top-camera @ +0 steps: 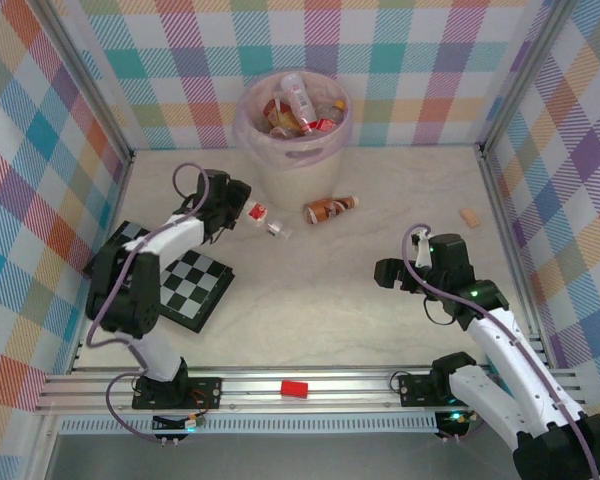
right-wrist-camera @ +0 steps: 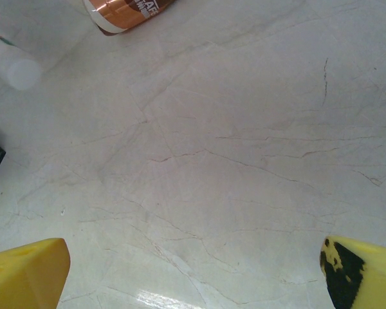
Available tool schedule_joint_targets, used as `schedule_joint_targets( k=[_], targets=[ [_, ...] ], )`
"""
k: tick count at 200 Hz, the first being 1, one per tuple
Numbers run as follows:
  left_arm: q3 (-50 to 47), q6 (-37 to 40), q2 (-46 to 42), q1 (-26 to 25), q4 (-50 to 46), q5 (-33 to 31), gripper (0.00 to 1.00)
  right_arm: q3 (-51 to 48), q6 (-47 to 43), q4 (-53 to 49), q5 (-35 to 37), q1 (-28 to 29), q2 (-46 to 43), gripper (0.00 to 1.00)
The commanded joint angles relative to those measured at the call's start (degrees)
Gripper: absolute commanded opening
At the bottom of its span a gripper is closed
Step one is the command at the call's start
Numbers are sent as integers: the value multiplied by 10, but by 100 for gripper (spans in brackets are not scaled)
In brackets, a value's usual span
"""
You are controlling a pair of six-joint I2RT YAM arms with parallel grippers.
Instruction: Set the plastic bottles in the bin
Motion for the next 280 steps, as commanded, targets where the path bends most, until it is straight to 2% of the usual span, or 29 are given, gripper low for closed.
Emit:
schedule_joint_targets(
  k=[1,43,64,88,110,145,174,192,218,252,280],
  targets=[
    [-2,62,-100,1,-48,-53,63,11,-3,0,4,-1,2,100],
    [70,168,-250,2,-148,-130,53,15,-4,0,10,-1,6,100],
    [132,211,-278,2,-192,-131,48,18,-5,-4,15,-1,8,99],
    [198,246,-281,2,-197,-123,41,21,-3,-4,14,-1,8,100],
    [264,274,-249,2,-197,-108,35,21,0,-3,13,-1,7,100],
    [322,261,-181,1,-159,-93,24,19,2,-10,22,-1,-4,99],
    [306,269,-144,1,-11,-67,8,19,3,-25,29,-1,-21,99],
    [309,258,-117,1,39,-57,2,21,-3,-42,39,-1,-33,100],
    [334,228,-78,1,71,-41,0,21,-7,-58,50,-1,-47,100],
    [410,226,-18,-5,35,-45,0,18,-6,-61,51,-1,-53,100],
    [580,276,87,-10,-87,-19,0,19,-8,-62,51,-1,-52,100]
  ],
)
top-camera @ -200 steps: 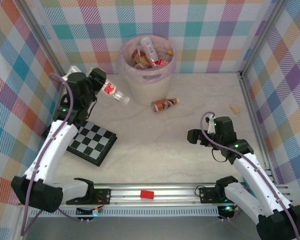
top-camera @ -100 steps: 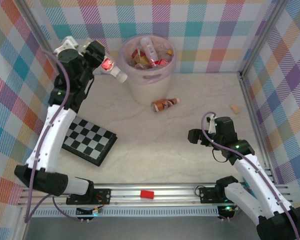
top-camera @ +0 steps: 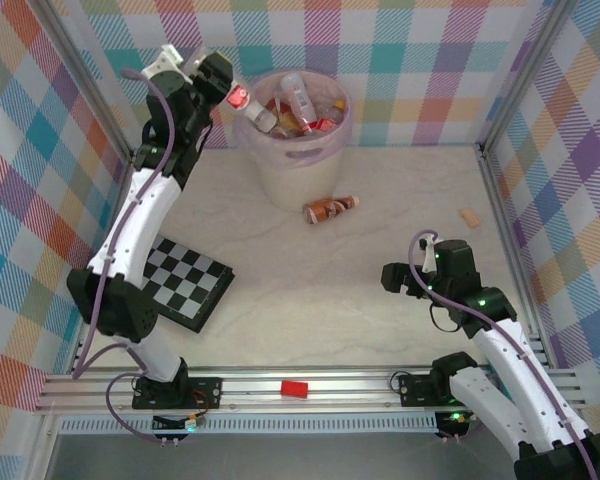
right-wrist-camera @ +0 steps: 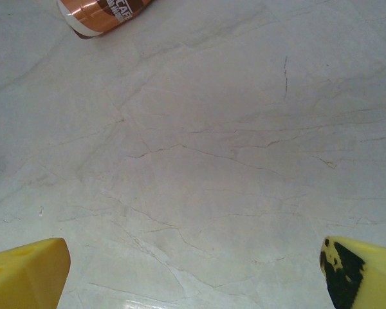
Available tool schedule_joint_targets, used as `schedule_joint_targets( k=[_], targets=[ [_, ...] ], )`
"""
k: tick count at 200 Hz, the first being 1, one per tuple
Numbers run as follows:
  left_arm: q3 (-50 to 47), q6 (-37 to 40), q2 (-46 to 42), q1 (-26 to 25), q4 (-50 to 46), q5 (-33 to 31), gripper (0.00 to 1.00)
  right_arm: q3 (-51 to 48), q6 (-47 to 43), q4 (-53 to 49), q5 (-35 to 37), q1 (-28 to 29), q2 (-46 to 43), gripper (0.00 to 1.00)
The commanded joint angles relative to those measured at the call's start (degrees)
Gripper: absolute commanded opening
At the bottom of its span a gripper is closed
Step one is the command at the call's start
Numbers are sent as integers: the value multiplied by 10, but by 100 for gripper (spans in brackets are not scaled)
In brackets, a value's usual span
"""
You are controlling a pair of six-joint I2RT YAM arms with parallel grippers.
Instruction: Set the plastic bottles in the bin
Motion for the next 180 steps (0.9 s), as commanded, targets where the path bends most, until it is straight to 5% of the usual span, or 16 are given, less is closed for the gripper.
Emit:
schedule_joint_targets(
  k=[1,24,51,104,131,156,180],
  targets=[
    [136,42,68,-6,-75,28,0,15,-7,-11,6,-1,-5,100],
    [290,63,158,-8,-200,36,0,13,-8,-15,9,-1,-9,100],
    [373,85,232,-20,-239,25,0,8,-6,-9,8,-1,-11,100],
    [399,104,304,-28,-289,33,5,10,-9,-18,15,-1,-12,99],
    [380,121,308,-34,-304,26,26,8,-8,-18,19,-1,-12,99],
    [363,131,306,-36,-301,31,60,5,-6,-14,18,-1,-10,99],
    [358,150,298,-39,-300,30,76,5,-5,-12,15,-1,-8,100]
  ],
)
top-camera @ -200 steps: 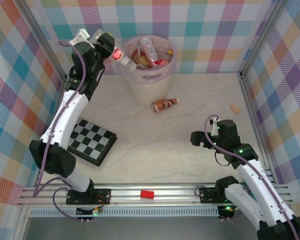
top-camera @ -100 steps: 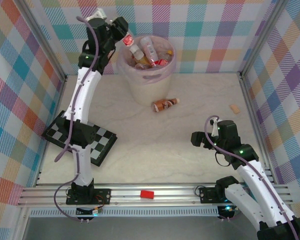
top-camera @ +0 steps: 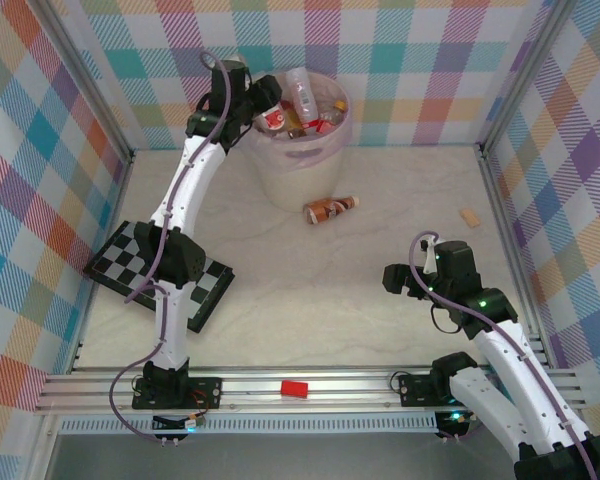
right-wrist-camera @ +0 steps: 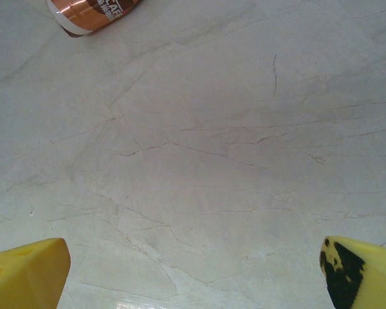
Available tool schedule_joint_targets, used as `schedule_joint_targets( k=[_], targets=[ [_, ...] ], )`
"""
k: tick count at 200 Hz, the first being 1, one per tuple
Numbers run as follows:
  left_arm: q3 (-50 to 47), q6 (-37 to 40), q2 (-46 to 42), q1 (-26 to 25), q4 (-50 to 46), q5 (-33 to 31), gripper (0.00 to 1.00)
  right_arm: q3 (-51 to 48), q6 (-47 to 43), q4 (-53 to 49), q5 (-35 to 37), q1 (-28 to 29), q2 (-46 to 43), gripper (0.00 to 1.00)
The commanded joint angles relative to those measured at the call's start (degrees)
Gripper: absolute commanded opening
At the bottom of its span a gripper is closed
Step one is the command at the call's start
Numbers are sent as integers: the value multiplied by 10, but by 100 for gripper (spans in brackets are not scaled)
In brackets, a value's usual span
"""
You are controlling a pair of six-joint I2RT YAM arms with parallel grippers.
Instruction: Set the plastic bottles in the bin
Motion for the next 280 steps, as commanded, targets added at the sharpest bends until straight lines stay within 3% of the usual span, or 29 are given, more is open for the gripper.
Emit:
schedule_joint_targets(
  k=[1,32,92,158,220,280],
  targets=[
    [-10,38,-13,-5,-15,-1,77,5,-4,-2,3,-1,-3,99],
    [-23,59,-46,-5,8,-11,83,4,-4,-2,3,-1,-3,100],
    [-24,97,-96,-4,33,-62,82,-1,0,8,-5,-1,4,99],
    [-11,80,-42,-5,53,-14,54,-4,5,5,-8,-1,-1,100],
    [12,111,17,-16,-9,27,33,-11,14,23,-21,-2,5,100],
    [-1,167,27,-42,-56,39,27,-13,24,44,-39,-1,23,100]
  ],
)
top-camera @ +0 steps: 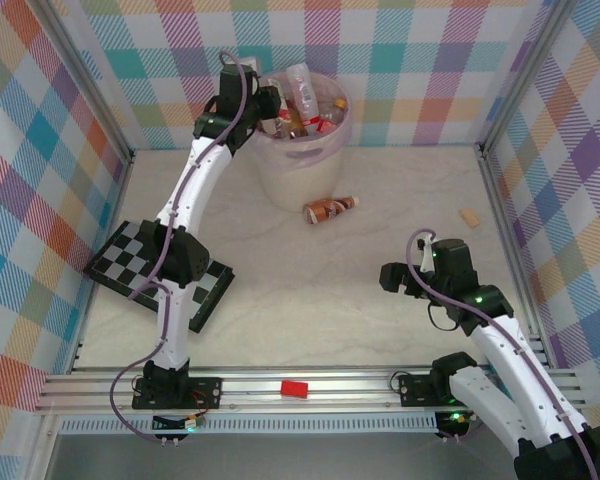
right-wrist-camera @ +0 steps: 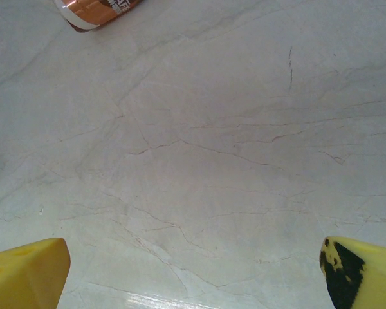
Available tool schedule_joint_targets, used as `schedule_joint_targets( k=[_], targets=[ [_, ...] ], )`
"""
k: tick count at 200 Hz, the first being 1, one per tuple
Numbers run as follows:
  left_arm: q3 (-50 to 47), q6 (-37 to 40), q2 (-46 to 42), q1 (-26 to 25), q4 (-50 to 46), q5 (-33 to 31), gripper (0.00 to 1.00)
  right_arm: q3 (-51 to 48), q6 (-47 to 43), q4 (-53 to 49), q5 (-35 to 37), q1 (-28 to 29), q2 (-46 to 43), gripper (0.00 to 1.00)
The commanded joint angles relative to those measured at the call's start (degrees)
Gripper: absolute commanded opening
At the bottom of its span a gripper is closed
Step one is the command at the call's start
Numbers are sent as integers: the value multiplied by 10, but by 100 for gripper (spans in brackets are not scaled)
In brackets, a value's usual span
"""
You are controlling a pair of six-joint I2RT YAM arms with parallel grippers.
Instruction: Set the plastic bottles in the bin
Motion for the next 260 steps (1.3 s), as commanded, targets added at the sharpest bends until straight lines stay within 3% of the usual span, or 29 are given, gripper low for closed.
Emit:
schedule_joint_targets(
  k=[1,50,80,119,166,219,260],
  targets=[
    [-1,29,13,-23,-59,37,27,-7,14,21,-16,-1,1,99],
    [-7,26,16,-26,-84,-2,23,-6,17,17,-16,-1,-4,99],
    [-10,9,-7,-20,-70,7,24,-2,17,12,-16,-1,-10,99],
    [-28,-8,-64,-19,-23,40,52,-2,23,26,-27,0,-7,100],
    [-87,-22,-153,-19,27,48,58,9,30,60,-50,0,19,99],
    [-268,-20,-303,-20,78,30,60,37,105,131,-62,1,87,100],
    [-502,-38,-454,-19,115,8,63,77,183,181,-48,17,182,100]
  ],
)
